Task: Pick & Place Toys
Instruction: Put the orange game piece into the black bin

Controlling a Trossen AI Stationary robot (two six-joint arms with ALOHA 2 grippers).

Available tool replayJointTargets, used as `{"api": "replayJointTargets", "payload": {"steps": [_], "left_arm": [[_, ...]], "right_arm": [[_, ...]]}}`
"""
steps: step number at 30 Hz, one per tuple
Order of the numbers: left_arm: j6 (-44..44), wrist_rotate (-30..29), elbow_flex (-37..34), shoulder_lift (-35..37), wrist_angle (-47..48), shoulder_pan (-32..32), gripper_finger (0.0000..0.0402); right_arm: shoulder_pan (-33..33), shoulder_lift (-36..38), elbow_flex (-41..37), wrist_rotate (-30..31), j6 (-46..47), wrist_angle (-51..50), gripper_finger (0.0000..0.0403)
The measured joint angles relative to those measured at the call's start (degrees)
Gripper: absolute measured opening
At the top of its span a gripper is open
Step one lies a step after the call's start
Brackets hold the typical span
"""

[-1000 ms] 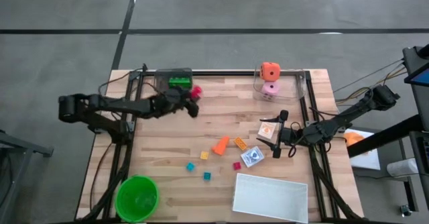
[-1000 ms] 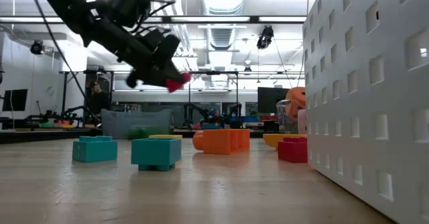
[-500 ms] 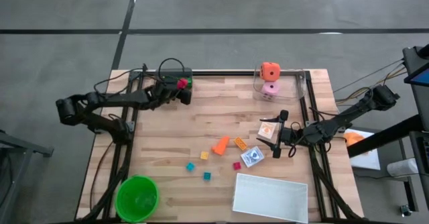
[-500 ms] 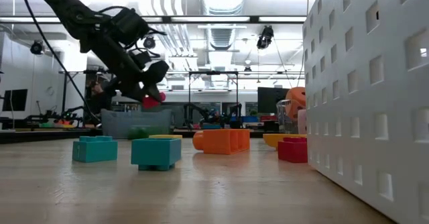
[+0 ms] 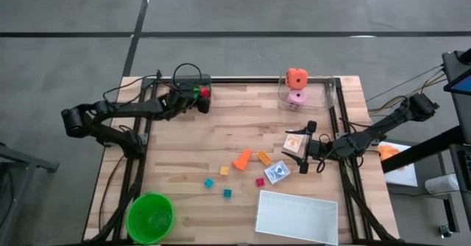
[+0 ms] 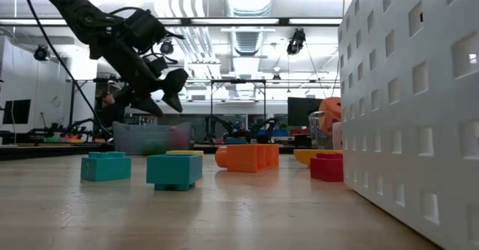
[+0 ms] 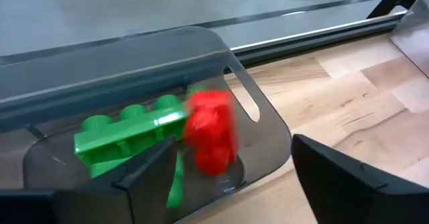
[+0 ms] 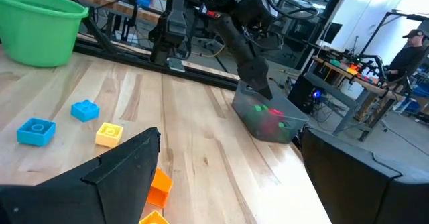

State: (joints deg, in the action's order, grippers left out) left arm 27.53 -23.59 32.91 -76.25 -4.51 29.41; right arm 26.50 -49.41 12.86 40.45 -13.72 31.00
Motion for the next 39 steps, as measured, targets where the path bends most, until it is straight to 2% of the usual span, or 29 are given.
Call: {"api": "replayJointTargets", "payload": {"steps": [5, 10, 18, 23, 27, 32, 39], "left_arm": [[-0.3, 0.6, 0.1, 0.0, -0.4, -0.2, 0.0311], [-2.4, 4.9, 0.2, 0.2, -5.6, -2.5, 0.0313], [-5.0, 13.1, 0.2, 0.3, -8.3, -13.4, 0.0314], [-4.6, 13.4, 0.2, 0.3, -7.6, -23.2, 0.0314], [4.6, 12.5, 0.2, -0.1, -7.4, -28.3, 0.0314], [11.6, 11.9, 0.4, -3.2, -7.3, -31.3, 0.0314], [11.7, 11.0, 6.7, -13.3, -7.1, -31.6, 0.0314]], "right_arm": [[0.0, 0.0, 0.0, 0.0, 0.0, 0.0, 0.0351], [0.0, 0.0, 0.0, 0.0, 0.0, 0.0, 0.0351], [0.0, 0.0, 0.0, 0.0, -0.1, 0.0, 0.0351], [0.0, 0.0, 0.0, 0.0, -0.1, -0.1, 0.0351], [0.0, 0.0, 0.0, 0.0, 0.0, -0.1, 0.0351], [0.0, 0.0, 0.0, 0.0, 0.2, 0.8, 0.0351], [0.0, 0.4, 0.0, 0.1, 0.2, 1.2, 0.0351]]}}
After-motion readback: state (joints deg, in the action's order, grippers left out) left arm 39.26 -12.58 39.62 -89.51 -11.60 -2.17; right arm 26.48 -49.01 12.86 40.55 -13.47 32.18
